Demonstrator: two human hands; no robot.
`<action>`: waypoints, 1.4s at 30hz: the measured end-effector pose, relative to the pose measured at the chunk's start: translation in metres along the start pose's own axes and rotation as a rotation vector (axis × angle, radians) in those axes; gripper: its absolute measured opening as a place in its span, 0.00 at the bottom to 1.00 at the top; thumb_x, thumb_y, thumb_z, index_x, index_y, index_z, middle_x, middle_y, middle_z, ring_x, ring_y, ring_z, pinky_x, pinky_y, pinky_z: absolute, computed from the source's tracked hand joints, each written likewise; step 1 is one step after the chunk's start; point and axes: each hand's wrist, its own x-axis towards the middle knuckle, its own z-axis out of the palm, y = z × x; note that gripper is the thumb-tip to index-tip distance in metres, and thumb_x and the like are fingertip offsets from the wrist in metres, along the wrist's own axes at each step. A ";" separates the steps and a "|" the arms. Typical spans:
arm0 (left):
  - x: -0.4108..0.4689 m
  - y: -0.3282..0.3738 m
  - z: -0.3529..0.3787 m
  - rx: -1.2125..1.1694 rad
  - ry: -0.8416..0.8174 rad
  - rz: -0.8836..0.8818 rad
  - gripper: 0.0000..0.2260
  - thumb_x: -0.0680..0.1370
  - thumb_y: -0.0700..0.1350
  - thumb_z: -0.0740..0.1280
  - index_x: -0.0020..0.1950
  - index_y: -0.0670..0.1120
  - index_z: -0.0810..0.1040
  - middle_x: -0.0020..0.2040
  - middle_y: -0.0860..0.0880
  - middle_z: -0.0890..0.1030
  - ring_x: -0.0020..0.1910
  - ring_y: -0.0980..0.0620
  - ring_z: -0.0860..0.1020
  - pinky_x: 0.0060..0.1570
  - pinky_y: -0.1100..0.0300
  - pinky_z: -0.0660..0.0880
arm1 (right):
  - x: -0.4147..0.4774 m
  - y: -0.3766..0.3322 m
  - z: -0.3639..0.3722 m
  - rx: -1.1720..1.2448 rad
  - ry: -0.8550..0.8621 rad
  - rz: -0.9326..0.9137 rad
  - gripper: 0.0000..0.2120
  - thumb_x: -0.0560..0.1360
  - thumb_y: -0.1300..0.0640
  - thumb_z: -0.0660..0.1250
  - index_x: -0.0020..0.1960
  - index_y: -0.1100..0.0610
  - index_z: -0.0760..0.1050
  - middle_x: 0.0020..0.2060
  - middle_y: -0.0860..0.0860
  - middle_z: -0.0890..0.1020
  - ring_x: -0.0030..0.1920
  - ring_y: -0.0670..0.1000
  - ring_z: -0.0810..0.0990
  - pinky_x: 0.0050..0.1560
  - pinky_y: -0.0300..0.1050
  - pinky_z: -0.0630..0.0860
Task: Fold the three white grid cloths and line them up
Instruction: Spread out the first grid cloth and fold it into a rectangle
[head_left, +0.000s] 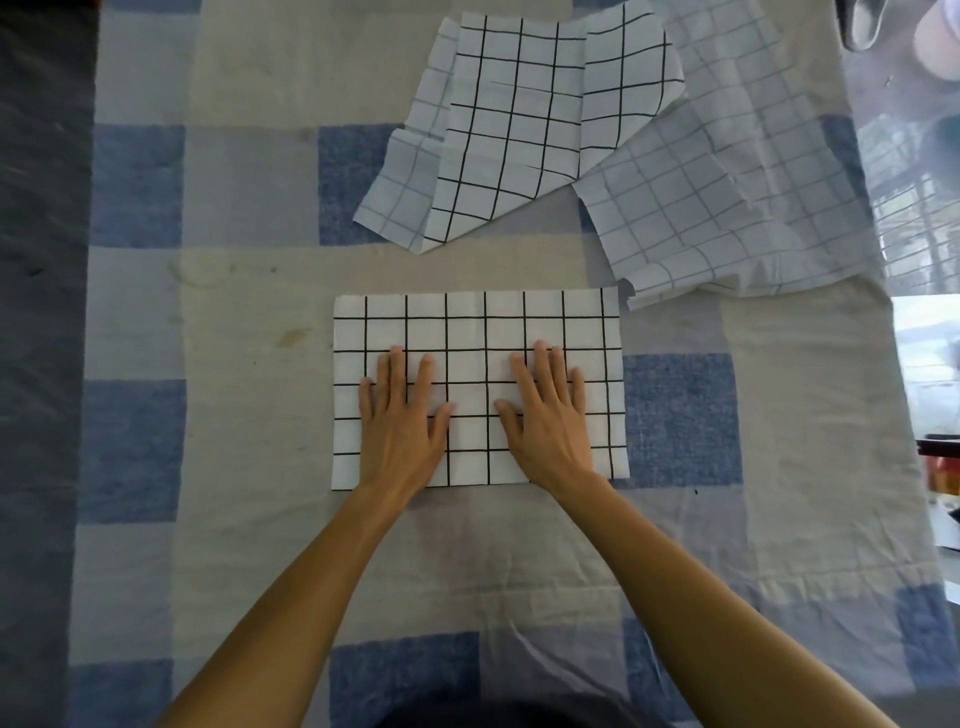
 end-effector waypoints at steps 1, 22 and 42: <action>0.000 0.000 0.000 0.004 0.010 0.000 0.28 0.80 0.59 0.49 0.77 0.48 0.54 0.77 0.40 0.51 0.76 0.42 0.47 0.73 0.43 0.45 | 0.002 -0.001 0.000 0.004 0.007 -0.019 0.29 0.80 0.42 0.45 0.78 0.53 0.48 0.77 0.56 0.44 0.76 0.55 0.38 0.75 0.56 0.40; 0.014 0.013 0.004 0.076 0.009 0.095 0.30 0.80 0.63 0.45 0.78 0.50 0.46 0.78 0.42 0.43 0.76 0.44 0.41 0.74 0.44 0.44 | 0.034 -0.013 -0.004 -0.061 -0.003 -0.117 0.28 0.82 0.42 0.46 0.78 0.50 0.45 0.77 0.53 0.41 0.76 0.53 0.35 0.75 0.54 0.36; 0.042 0.011 -0.020 0.108 0.079 0.017 0.23 0.79 0.59 0.55 0.69 0.47 0.65 0.67 0.40 0.66 0.69 0.40 0.62 0.71 0.41 0.53 | 0.053 -0.021 -0.018 -0.076 -0.004 -0.149 0.30 0.79 0.38 0.46 0.77 0.50 0.51 0.78 0.55 0.47 0.76 0.55 0.37 0.74 0.56 0.35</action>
